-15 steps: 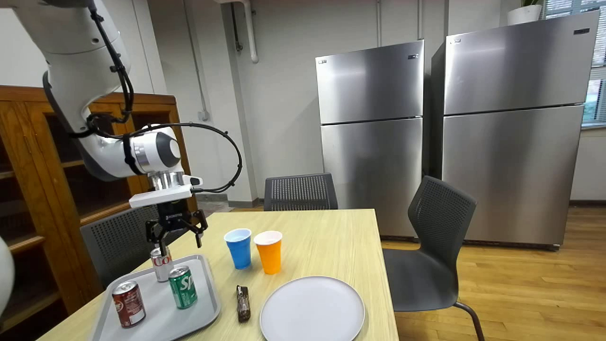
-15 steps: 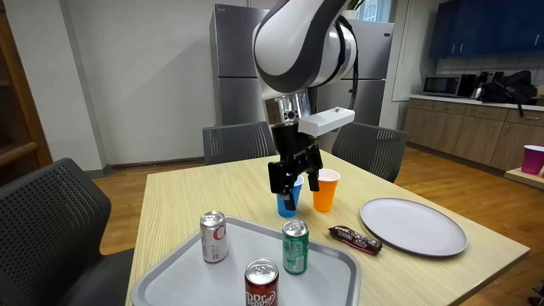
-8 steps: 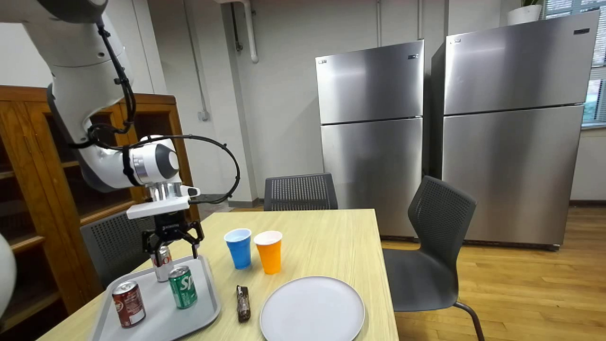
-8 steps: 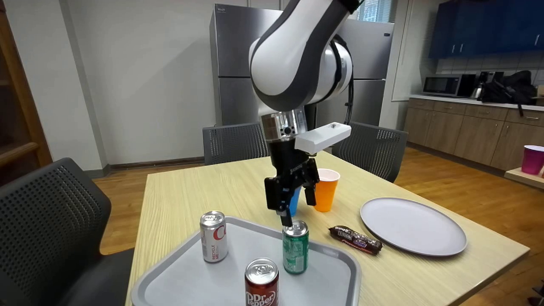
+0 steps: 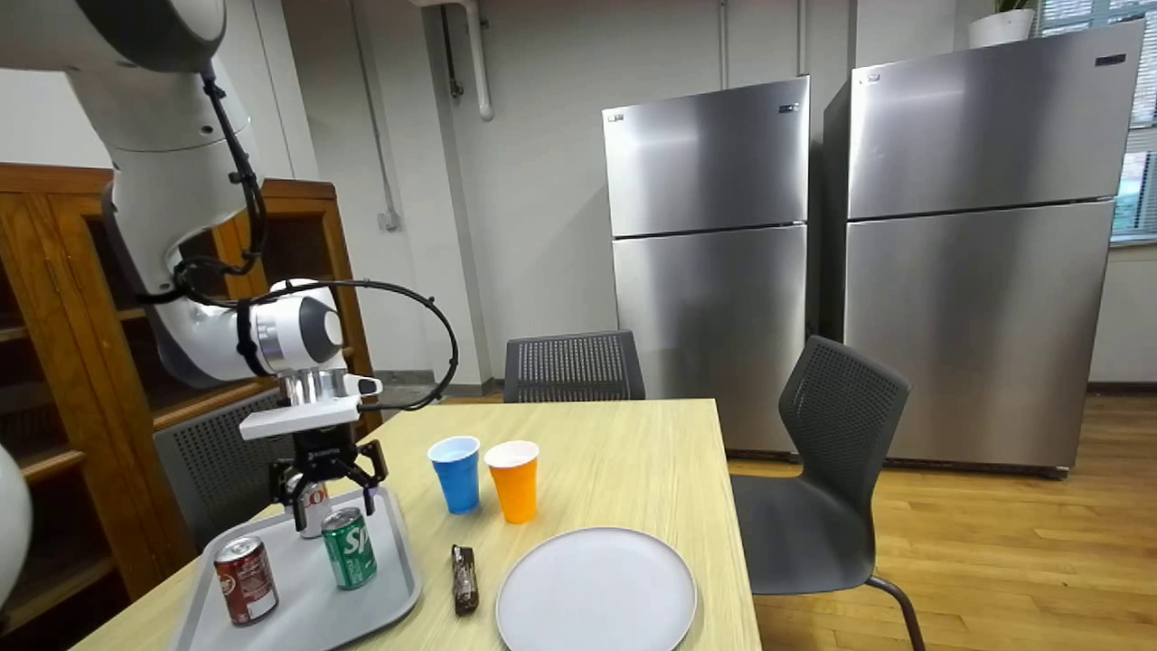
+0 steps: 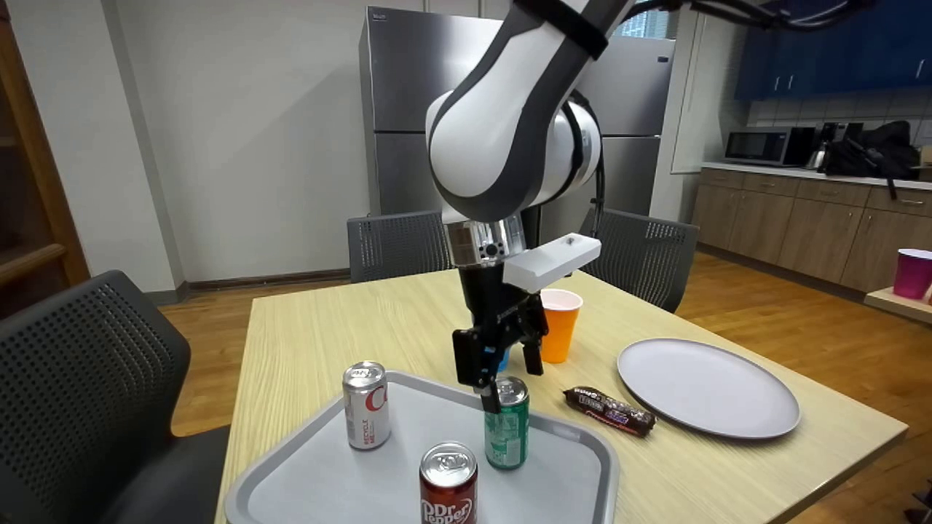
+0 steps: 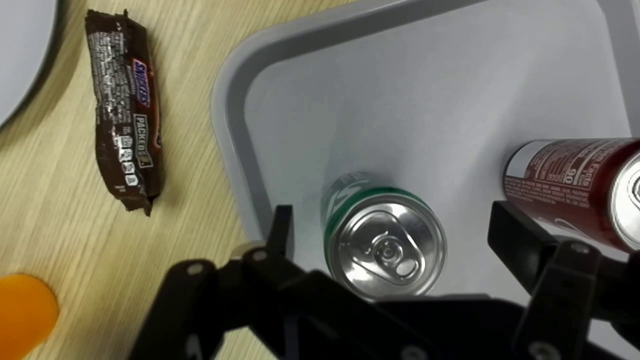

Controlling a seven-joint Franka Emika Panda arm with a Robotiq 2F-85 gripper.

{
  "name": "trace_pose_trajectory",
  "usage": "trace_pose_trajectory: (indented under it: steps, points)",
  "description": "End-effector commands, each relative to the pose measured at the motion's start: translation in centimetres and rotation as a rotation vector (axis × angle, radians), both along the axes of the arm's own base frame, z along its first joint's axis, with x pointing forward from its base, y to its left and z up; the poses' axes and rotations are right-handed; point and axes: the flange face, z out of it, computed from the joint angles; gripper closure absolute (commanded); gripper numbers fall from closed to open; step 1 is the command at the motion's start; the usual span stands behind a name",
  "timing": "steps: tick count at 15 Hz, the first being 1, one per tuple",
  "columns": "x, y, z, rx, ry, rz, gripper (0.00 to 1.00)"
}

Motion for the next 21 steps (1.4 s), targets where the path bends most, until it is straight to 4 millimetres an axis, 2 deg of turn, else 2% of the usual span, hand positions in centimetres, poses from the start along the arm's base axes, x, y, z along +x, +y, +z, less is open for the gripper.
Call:
trace_pose_trajectory:
  steps: [1,8,18,19,20,21]
  points:
    - [0.0,0.5,-0.9,0.000,-0.009,-0.043,0.00]
    - [0.3,0.4,-2.1,0.000,-0.010,-0.081,0.00]
    - [1.4,0.6,-2.7,0.008,-0.010,-0.094,0.00]
    - [1.4,0.6,-2.7,0.009,-0.010,-0.095,0.03]
    - [1.5,0.6,-2.7,0.010,-0.012,-0.095,0.26]
    - [1.6,0.6,-2.6,0.009,-0.013,-0.096,0.28]
